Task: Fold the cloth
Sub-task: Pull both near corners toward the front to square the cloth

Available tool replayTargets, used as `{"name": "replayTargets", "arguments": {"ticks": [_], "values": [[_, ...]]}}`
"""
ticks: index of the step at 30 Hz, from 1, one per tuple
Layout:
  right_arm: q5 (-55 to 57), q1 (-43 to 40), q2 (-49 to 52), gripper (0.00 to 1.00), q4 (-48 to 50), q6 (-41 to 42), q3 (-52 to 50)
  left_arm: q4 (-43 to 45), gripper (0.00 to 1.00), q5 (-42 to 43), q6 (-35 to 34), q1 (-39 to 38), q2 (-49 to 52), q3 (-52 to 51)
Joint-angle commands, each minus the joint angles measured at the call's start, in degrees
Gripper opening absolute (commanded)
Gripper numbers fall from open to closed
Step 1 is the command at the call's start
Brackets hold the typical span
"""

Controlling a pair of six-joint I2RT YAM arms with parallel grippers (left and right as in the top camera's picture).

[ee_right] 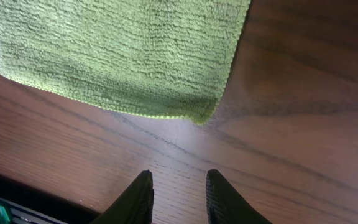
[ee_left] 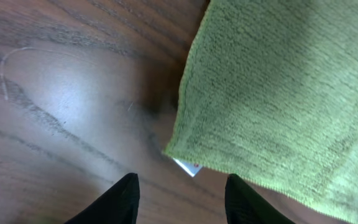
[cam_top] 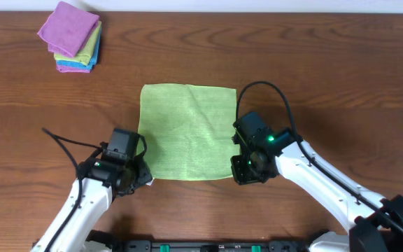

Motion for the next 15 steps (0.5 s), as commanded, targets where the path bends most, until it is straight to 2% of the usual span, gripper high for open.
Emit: {"name": "replayTargets", "arguments": {"ticks": [1, 12, 13, 15], "values": [[-0.48, -1.79, -0.59, 0.29, 0.2, 0.44, -0.44, 0.5, 0.46, -0.11, -1.4, 0.37, 2.34, -1.11], [-0.48, -3.93, -0.59, 0.25, 0.26, 0.22, -0.44, 5.95, 0.46, -1.31, -1.9, 0.37, 6.34, -2.36], [-0.48, -3.93, -0.59, 0.25, 0.24, 0.22, -0.44, 6.23, 0.43, -1.49, -1.92, 0.37, 6.62, -2.36], [-0.48, -3.93, -0.59, 0.24, 0.22, 0.2, -0.44, 6.73, 0.33, -1.6, -2.47, 0.39, 7.28, -2.36]]}}
